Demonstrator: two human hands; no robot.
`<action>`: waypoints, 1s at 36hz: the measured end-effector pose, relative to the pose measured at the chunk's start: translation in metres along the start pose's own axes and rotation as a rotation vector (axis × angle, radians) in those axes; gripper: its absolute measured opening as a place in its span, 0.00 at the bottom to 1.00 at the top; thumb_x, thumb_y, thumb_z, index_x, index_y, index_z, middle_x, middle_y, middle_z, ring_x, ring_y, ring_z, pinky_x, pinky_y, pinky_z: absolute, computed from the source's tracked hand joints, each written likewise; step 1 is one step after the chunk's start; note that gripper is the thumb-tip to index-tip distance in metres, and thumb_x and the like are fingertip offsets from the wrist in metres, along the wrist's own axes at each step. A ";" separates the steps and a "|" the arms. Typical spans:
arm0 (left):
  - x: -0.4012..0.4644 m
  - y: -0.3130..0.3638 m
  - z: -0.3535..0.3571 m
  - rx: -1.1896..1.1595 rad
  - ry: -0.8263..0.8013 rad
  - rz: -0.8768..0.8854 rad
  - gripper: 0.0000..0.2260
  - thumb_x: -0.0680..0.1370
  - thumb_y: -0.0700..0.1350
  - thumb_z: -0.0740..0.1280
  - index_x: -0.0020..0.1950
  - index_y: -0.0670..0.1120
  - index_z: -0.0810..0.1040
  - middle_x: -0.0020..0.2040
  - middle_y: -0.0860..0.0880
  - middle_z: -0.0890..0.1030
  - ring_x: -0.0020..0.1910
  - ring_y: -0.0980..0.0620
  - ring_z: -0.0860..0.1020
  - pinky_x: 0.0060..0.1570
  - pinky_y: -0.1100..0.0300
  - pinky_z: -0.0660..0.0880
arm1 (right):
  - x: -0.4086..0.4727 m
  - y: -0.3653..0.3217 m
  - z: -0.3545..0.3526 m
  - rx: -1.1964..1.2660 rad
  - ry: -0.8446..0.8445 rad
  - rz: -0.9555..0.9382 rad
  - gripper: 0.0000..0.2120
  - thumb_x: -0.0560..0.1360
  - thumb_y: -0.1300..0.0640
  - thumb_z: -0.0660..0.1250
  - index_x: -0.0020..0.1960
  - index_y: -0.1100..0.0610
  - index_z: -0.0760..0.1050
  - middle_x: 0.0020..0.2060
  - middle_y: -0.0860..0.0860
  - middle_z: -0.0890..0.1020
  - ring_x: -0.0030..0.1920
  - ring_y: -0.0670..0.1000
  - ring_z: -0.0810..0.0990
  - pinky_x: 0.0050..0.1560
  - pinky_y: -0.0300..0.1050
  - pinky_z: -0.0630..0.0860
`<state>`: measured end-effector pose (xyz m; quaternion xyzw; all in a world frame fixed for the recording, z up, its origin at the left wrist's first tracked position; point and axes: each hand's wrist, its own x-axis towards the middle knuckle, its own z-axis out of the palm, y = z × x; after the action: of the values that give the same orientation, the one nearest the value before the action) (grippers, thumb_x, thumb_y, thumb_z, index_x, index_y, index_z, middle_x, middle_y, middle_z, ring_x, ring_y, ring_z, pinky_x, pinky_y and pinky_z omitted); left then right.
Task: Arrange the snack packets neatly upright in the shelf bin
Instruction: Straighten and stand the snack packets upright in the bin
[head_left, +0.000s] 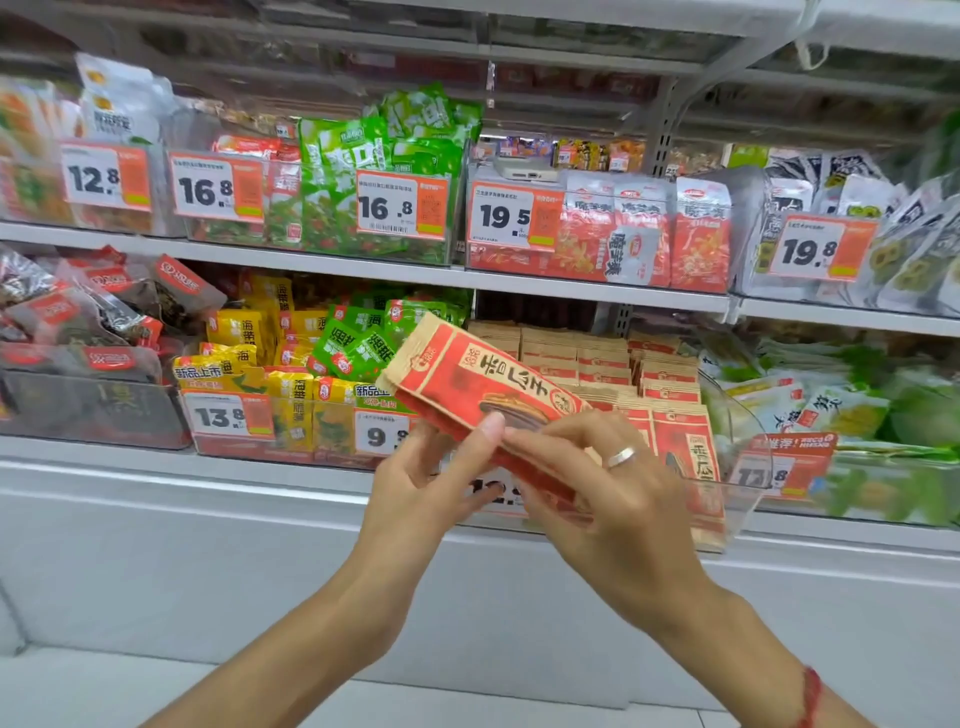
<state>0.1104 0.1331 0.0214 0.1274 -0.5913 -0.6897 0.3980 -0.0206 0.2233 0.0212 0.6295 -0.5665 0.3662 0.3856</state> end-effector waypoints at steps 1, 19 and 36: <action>0.001 -0.001 -0.001 -0.028 0.008 -0.010 0.15 0.74 0.52 0.69 0.60 0.52 0.79 0.54 0.53 0.84 0.54 0.54 0.82 0.50 0.62 0.80 | 0.000 -0.001 0.002 -0.021 -0.011 -0.036 0.15 0.71 0.60 0.73 0.57 0.56 0.81 0.47 0.48 0.77 0.46 0.49 0.75 0.43 0.40 0.74; 0.068 0.045 -0.018 0.661 -0.181 0.407 0.13 0.80 0.48 0.64 0.65 0.54 0.73 0.58 0.60 0.79 0.59 0.63 0.76 0.56 0.66 0.74 | 0.077 0.021 -0.018 0.643 -0.183 0.572 0.13 0.72 0.52 0.70 0.55 0.42 0.75 0.48 0.36 0.83 0.52 0.39 0.80 0.55 0.35 0.74; 0.155 -0.087 -0.115 1.571 0.124 0.643 0.25 0.84 0.54 0.44 0.61 0.48 0.79 0.56 0.51 0.82 0.58 0.49 0.79 0.64 0.53 0.64 | 0.104 0.101 0.035 0.518 -0.325 0.588 0.22 0.69 0.44 0.69 0.62 0.40 0.72 0.56 0.32 0.79 0.60 0.35 0.75 0.63 0.39 0.72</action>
<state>0.0489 -0.0592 -0.0436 0.2301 -0.8830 0.0759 0.4021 -0.1105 0.1404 0.1067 0.5667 -0.6645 0.4871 -0.0005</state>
